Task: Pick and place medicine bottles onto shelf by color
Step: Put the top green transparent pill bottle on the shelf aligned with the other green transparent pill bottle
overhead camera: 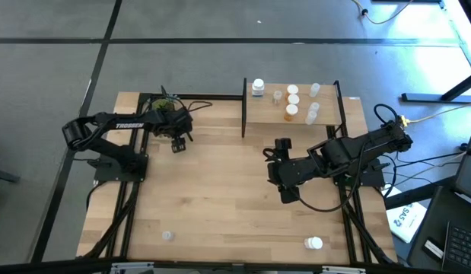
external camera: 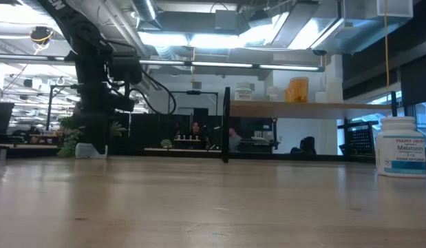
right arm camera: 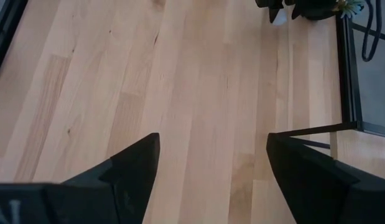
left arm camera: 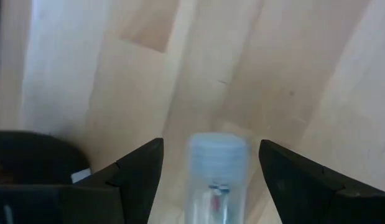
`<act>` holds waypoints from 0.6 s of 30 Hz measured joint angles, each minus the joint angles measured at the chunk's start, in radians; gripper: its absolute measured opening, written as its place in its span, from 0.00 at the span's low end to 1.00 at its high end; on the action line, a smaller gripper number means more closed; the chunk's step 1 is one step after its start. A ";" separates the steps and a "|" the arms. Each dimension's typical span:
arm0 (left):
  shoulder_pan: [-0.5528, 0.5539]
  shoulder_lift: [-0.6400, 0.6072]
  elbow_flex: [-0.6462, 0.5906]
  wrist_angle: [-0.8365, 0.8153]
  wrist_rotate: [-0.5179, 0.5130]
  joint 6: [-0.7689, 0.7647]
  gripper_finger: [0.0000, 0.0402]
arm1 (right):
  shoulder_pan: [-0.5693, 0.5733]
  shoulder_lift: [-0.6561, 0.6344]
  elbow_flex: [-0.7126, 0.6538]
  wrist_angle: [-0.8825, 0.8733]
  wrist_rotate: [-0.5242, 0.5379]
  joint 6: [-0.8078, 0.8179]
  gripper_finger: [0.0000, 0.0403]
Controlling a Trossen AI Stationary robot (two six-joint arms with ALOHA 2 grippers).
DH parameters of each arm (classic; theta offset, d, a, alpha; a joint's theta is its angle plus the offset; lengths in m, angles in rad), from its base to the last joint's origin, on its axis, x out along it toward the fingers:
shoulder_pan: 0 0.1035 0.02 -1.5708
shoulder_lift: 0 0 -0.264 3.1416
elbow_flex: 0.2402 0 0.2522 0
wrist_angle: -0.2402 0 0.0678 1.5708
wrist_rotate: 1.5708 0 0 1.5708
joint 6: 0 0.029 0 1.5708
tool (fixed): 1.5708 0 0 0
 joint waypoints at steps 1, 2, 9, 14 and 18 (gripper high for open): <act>0.005 0.000 0.000 0.002 -0.001 -0.012 0.64 | 0.000 0.000 0.000 0.000 0.000 0.000 0.74; 0.012 0.000 0.000 0.001 -0.001 -0.026 0.64 | 0.000 0.000 0.000 0.000 0.000 0.000 0.74; 0.076 0.000 0.000 0.001 0.013 -0.048 0.64 | 0.000 0.000 0.000 0.000 0.000 0.002 0.74; 0.081 0.000 0.000 0.001 0.031 -0.027 0.64 | 0.000 0.000 0.000 0.000 0.000 0.002 0.74; 0.081 0.000 -0.002 0.002 0.034 -0.031 0.64 | 0.000 0.000 0.000 0.000 0.000 0.002 0.74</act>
